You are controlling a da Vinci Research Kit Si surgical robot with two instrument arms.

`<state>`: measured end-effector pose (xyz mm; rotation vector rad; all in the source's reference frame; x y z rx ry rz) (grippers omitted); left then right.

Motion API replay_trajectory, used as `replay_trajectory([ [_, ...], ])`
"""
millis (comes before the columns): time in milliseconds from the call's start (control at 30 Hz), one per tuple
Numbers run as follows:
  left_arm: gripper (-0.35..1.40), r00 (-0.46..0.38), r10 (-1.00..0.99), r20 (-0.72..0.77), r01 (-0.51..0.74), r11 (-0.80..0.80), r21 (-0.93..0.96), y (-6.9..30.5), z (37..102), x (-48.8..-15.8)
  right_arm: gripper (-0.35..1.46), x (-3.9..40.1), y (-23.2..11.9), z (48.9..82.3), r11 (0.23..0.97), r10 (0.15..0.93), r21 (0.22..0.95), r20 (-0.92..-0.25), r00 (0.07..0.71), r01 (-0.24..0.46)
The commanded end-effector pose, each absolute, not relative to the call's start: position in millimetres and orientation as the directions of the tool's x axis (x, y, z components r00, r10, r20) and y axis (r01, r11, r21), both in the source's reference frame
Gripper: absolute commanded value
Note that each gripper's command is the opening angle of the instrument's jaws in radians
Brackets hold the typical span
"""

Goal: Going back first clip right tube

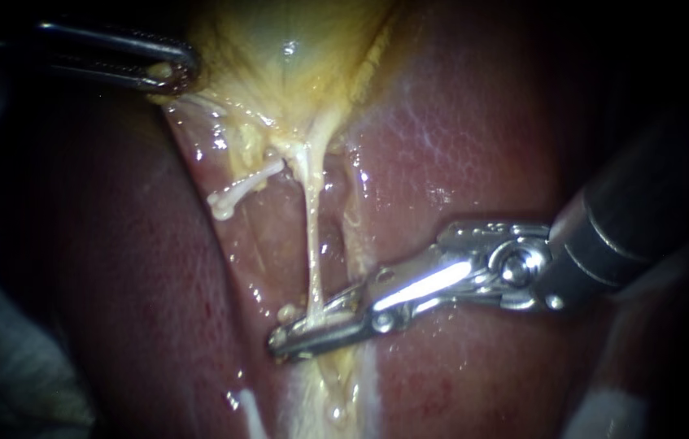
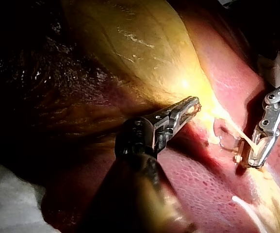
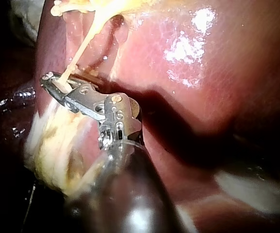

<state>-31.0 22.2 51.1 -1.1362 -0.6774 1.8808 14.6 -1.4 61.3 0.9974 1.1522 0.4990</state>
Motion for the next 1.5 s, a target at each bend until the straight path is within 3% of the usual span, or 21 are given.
replay_trajectory([
  [33, -0.35, -0.259, 0.853, -0.454, -0.368, -0.521, -0.770, 22.2, 51.1, -31.0, -0.35, 14.6, -1.4, 61.3, 0.500, 0.774, 0.853, -0.518, 0.364, 0.152],
  [100, -0.35, -0.259, 0.853, -0.454, -0.368, -0.522, -0.770, 22.2, 51.1, -31.0, -0.25, 14.7, -1.3, 61.3, 0.499, 0.777, 0.853, -0.519, 0.356, 0.156],
  [167, -0.35, -0.259, 0.853, -0.454, -0.368, -0.522, -0.770, 22.2, 51.1, -31.0, 0.05, 14.9, -1.2, 61.5, 0.548, 0.742, 0.817, -0.574, 0.348, 0.178],
  [233, -0.35, -0.259, 0.852, -0.454, -0.368, -0.522, -0.769, 22.1, 51.2, -31.0, 0.25, 15.1, -1.1, 61.7, 0.548, 0.741, 0.817, -0.573, 0.349, 0.179],
  [333, -0.35, -0.259, 0.852, -0.455, -0.369, -0.522, -0.769, 22.0, 51.3, -31.1, 0.39, 15.5, -0.8, 62.3, 0.559, 0.735, 0.810, -0.583, 0.345, 0.178],
  [767, -0.35, -0.259, 0.852, -0.456, -0.370, -0.523, -0.768, 21.9, 51.4, -31.1, 0.46, 13.4, 0.9, 64.8, 0.641, 0.707, 0.760, -0.638, 0.306, 0.103],
  [900, -0.35, -0.259, 0.852, -0.456, -0.369, -0.523, -0.768, 21.8, 51.4, -31.1, 0.47, 12.6, 0.3, 64.0, 0.656, 0.690, 0.745, -0.656, 0.306, 0.118],
  [1133, -0.35, -0.259, 0.851, -0.456, -0.369, -0.524, -0.768, 21.8, 51.4, -31.0, 0.47, 12.6, -1.7, 61.8, 0.637, 0.665, 0.741, -0.668, 0.333, 0.213],
  [1500, -0.35, -0.259, 0.851, -0.456, -0.369, -0.524, -0.768, 21.8, 51.4, -31.0, 0.47, 12.9, -2.0, 61.4, 0.641, 0.654, 0.732, -0.678, 0.335, 0.230],
])
